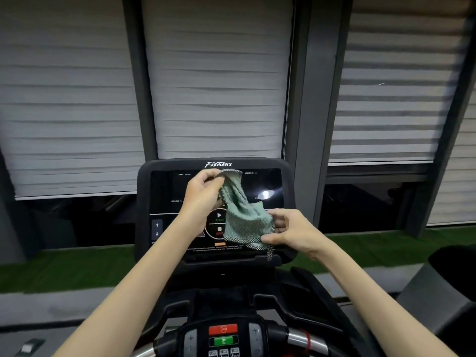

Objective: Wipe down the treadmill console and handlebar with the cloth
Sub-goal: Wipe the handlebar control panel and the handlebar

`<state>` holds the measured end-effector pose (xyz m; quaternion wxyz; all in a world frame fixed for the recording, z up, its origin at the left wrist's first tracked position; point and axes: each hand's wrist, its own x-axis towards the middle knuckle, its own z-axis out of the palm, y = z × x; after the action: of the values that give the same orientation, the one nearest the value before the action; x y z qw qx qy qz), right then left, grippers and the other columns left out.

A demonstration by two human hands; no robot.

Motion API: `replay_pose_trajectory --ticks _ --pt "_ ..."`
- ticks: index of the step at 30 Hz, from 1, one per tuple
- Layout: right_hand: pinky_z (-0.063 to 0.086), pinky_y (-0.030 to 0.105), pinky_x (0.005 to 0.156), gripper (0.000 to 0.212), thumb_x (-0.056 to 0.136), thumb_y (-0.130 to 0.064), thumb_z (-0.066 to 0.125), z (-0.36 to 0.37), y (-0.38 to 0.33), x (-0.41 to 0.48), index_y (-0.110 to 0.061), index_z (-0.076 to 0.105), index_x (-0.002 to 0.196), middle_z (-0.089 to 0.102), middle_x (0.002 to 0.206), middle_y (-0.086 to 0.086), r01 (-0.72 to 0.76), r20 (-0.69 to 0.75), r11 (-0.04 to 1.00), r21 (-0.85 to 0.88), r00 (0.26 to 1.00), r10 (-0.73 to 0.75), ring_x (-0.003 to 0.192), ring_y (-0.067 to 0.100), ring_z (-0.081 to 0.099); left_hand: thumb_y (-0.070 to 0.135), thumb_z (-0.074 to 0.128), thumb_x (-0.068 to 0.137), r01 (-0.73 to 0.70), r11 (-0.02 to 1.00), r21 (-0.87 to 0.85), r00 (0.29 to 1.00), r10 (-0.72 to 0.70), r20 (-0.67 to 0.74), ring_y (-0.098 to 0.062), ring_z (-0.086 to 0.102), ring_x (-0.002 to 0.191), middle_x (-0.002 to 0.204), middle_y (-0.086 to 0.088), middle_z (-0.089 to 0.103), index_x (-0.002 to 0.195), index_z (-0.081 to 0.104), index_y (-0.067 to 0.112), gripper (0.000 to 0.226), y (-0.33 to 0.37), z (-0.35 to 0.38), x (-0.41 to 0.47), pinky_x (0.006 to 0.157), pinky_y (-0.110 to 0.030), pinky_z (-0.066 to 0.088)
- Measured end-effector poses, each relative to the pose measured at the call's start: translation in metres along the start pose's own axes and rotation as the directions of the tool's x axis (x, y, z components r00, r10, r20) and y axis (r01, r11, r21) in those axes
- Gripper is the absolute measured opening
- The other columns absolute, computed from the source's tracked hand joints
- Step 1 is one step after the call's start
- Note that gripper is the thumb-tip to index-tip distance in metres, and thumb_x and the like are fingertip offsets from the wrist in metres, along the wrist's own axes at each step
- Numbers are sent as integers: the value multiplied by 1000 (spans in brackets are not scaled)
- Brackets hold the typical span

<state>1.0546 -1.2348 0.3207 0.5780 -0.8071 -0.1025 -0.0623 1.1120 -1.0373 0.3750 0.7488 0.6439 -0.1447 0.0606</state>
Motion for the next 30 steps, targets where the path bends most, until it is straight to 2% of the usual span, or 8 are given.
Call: replay_pose_trajectory --ticks 3,7,12,16,18,21,25,30 --pt "49 17 71 31 79 -4 76 0 5 6 -14 71 107 74 96 -2 -4 30 998 -66 1000 6 83 9 68 10 46 103 24 993 -112 999 -28 -40 -12 65 80 94 -2 67 102 56 17 12 10 -6 9 57 -25 55" --pt "51 24 69 24 79 -2 75 0 13 12 -12 70 100 71 81 7 -68 40 991 -116 996 73 70 8 62 11 43 104 1 991 -133 1000 -2 -11 -14 65 80 87 2 68 96 53 20 16 19 -10 14 67 -31 54" --pt "56 32 87 64 71 -8 83 14 -1 17 -33 55 123 65 111 6 -31 22 995 -96 999 33 91 13 64 18 46 103 -229 943 241 972 207 111 -20 45 68 82 -4 58 99 56 26 13 16 -9 14 64 -33 41" --pt "52 27 92 76 73 -1 80 40 -23 18 -26 46 136 64 122 4 16 212 996 84 977 -33 105 12 64 25 42 105 -344 839 421 939 300 169 -9 32 47 65 -1 49 97 56 21 16 20 -12 10 46 -19 26" --pt "49 28 98 68 73 0 80 59 -23 17 -13 48 132 65 123 9 0 326 1000 24 945 -7 111 17 64 26 38 105 -375 774 510 925 347 154 -10 32 51 63 -2 46 92 57 14 26 25 -16 9 46 -19 25" --pt "51 35 87 47 84 -2 71 81 -8 14 -5 49 126 70 106 16 -125 462 992 3 880 110 92 23 69 27 36 106 -320 760 565 933 357 48 -14 32 58 62 -1 41 74 47 12 37 34 -23 11 47 -20 27" --pt "51 27 72 11 96 -9 57 83 6 20 -3 60 104 72 90 10 -156 382 984 81 917 114 69 12 67 29 36 106 -275 770 576 922 380 -68 -14 31 58 62 1 36 70 37 14 39 44 -41 16 48 -22 27" --pt "49 21 63 9 97 -11 54 71 -18 31 -8 61 92 73 88 11 -75 209 986 151 977 42 66 13 68 26 35 103 -205 781 590 921 359 -155 -21 37 67 61 2 40 68 37 13 38 46 -73 17 63 -36 35"
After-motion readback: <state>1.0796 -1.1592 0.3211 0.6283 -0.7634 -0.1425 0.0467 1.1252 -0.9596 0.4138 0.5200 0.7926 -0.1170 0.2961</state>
